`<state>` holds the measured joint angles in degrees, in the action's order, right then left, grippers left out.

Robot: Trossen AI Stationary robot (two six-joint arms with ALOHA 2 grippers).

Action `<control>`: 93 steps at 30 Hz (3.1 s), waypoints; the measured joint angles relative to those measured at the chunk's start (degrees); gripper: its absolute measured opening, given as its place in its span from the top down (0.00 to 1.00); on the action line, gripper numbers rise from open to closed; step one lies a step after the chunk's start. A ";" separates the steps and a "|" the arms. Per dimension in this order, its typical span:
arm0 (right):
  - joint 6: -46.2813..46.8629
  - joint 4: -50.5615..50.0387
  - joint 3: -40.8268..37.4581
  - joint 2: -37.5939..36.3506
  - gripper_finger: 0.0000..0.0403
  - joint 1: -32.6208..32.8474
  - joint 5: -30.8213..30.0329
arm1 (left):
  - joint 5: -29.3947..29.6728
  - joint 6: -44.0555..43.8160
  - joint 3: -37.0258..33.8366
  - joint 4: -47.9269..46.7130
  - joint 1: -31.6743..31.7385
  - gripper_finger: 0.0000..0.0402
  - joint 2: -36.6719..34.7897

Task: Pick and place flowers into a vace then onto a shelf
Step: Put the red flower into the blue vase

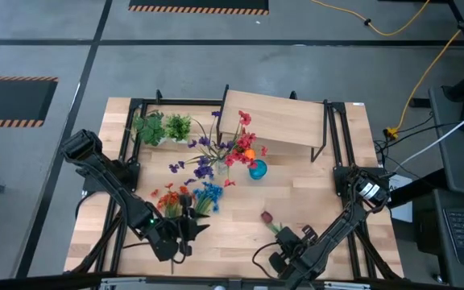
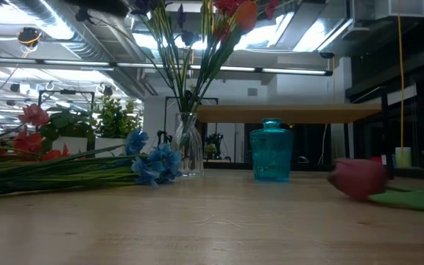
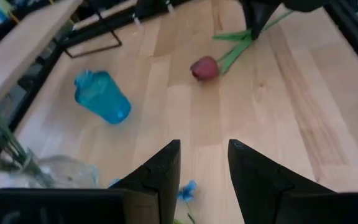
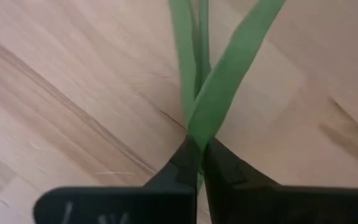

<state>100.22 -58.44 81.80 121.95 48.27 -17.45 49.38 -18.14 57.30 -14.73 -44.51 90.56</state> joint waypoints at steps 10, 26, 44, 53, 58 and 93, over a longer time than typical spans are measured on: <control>-4.30 -3.58 -0.33 -5.71 0.99 0.52 -6.89 | 0.21 6.92 4.89 -0.05 -3.58 0.68 0.00; -25.65 -3.19 -0.21 -17.15 1.00 0.63 -17.38 | 10.46 4.31 -1.21 3.37 -9.46 0.68 -0.70; -46.21 29.82 -23.59 -30.41 1.00 0.77 -35.79 | 3.22 -0.73 -5.23 8.66 -3.21 0.68 -2.03; -64.72 57.32 -39.06 -41.25 1.00 3.61 -52.55 | 3.59 0.93 -5.23 9.33 -2.81 0.68 -2.03; -77.95 74.34 -45.02 -43.39 1.00 3.21 -56.90 | 3.63 1.20 -5.23 9.45 -2.51 0.68 -2.03; -123.62 133.62 -64.30 -58.75 1.00 -27.57 -12.73 | 9.69 4.41 -5.18 10.28 -2.51 0.68 -2.01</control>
<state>-23.40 75.18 17.50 63.20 20.70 -30.18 59.07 -13.74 52.12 -4.45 -47.03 88.55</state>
